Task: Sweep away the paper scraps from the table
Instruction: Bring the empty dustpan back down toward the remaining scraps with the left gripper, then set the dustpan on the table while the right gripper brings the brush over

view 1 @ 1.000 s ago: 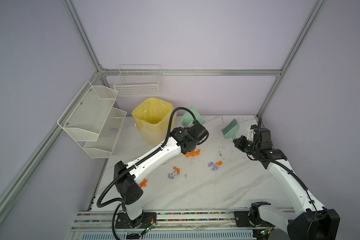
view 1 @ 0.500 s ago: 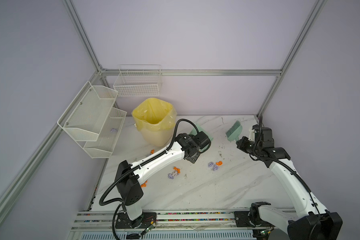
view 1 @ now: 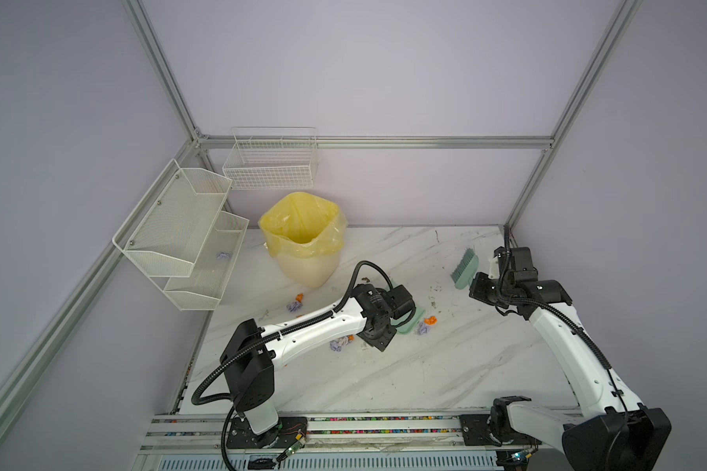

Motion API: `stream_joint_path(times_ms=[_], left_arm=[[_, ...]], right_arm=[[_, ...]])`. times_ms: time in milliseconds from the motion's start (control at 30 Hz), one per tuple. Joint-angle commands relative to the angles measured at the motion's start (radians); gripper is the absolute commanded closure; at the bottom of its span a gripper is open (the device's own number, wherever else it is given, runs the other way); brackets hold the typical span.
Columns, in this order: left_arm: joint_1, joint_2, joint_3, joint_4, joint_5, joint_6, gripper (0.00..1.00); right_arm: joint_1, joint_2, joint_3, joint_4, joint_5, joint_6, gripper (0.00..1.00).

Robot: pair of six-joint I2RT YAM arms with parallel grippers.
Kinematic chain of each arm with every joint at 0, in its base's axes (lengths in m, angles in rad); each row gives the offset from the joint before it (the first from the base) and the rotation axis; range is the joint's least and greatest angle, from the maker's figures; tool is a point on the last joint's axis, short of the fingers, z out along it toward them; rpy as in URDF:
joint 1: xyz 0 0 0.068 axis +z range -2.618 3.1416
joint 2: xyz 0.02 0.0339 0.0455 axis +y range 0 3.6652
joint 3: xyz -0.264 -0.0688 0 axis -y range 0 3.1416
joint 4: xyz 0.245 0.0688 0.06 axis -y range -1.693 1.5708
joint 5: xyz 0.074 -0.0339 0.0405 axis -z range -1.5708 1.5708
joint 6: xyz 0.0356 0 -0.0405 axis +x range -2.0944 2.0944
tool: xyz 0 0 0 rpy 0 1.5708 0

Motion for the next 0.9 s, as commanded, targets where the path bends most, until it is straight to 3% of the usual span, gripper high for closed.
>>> stream_joint_path(times_ms=[0,367,667,867], left_arm=[[-0.001,-0.069,-0.05,0.017,0.06,-0.028,1.0],[-0.001,-0.121,-0.149,0.018,0.172,-0.029,1.0],[-0.001,-0.105,-0.212,0.086,0.293,-0.023,1.0],[-0.001,-0.102,-0.236,0.105,0.355,-0.007,1.0]], right_arm=[[-0.006,0.006,0.018,-0.055,0.025,-0.038,1.0],[-0.006,0.056,0.066,-0.12,0.075,-0.073,1.0],[0.0,0.097,0.116,-0.177,0.044,-0.111,1.0],[0.069,0.155,0.158,-0.214,0.082,-0.09,1.0]])
